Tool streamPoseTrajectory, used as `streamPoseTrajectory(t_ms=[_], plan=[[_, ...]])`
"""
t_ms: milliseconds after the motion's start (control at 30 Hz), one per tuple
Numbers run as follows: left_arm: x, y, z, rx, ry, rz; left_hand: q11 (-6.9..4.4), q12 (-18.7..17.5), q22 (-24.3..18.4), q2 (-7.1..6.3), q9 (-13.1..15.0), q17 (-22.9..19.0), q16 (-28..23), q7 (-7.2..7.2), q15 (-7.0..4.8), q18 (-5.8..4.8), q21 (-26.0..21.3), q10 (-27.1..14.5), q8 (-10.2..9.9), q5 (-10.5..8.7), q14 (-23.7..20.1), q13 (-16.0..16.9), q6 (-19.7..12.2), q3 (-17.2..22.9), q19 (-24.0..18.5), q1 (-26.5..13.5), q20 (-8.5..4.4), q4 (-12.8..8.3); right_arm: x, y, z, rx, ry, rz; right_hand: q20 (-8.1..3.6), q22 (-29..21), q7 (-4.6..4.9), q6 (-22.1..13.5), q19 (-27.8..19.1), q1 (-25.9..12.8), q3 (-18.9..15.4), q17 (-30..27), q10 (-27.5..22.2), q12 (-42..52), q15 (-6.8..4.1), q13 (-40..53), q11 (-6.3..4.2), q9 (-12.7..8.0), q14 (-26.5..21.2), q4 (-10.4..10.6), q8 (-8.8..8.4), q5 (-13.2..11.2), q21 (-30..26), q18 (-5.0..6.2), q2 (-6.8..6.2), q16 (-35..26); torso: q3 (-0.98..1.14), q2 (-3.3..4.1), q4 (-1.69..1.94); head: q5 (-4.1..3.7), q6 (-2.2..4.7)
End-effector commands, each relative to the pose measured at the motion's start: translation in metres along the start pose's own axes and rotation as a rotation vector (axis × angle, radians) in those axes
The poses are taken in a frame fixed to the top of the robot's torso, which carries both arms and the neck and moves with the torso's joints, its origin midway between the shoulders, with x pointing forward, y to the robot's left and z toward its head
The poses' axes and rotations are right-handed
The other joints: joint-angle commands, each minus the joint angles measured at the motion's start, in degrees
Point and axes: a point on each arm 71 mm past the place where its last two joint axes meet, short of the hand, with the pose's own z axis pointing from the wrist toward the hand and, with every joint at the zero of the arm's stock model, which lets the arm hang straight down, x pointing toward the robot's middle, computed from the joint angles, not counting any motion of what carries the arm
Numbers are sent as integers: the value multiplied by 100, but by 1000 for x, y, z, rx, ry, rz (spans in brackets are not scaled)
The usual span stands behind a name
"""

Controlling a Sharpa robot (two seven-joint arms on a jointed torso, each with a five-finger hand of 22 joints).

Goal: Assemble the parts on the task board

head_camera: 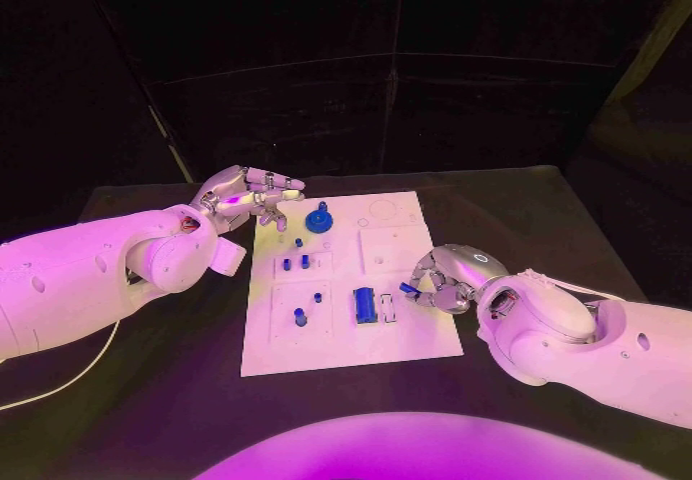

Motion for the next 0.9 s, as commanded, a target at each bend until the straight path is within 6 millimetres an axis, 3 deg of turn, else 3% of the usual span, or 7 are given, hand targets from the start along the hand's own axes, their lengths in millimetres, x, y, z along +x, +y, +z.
streamPoseTrajectory(t_ms=[33,233,400,700,900], plan=[[2,-1,0,5,11,-9,-9,25,-11,25,-6,-13,32,26,-7,76,-35,-45,25,15,-36,-8,-36,-11,-7,18,14,-30,-3,4,1,7,-42,117,-3,33,3,32,59,-81,15,876,38,49,-49,19,1,4,470,41,-14,-23,37,-101,-10,21,-2,5,3,4,-3],[2,-1,0,5,13,-9,-9,25,-11,25,-6,-13,32,26,-7,76,-35,-45,25,16,-36,-9,-36,-11,-7,18,14,-31,7,6,6,47,47,155,-4,47,4,37,70,-138,36,863,45,51,-49,23,2,13,468,76,-22,-79,47,-103,-36,15,-5,3,-3,23,-19],[4,-1,1,5,16,-10,-9,27,-12,24,-6,-20,30,27,-7,76,-35,-47,25,19,-40,-9,-37,-11,-7,23,13,-34,14,10,12,58,102,167,-11,149,-24,103,127,-183,66,916,174,215,-62,208,-19,45,478,85,-4,124,99,-121,-50,42,0,5,4,-8,-25],[4,-2,1,6,18,-10,-9,27,-12,24,-6,-20,30,27,-7,76,-35,-47,25,19,-40,-9,-37,-11,-7,23,13,-34,20,14,16,60,143,153,-36,220,-78,238,174,-340,42,949,288,324,-95,334,-62,94,485,152,26,111,138,-133,-57,60,-2,0,-8,29,-50],[4,-2,1,5,18,-11,-9,27,-12,24,-6,-20,30,27,-7,76,-35,-47,25,19,-40,-9,-37,-11,-7,23,13,-34,21,16,17,59,151,143,-54,240,-107,302,186,-420,27,956,303,321,-115,340,-86,125,486,187,50,114,148,-136,-58,64,8,-3,-7,45,-55]])
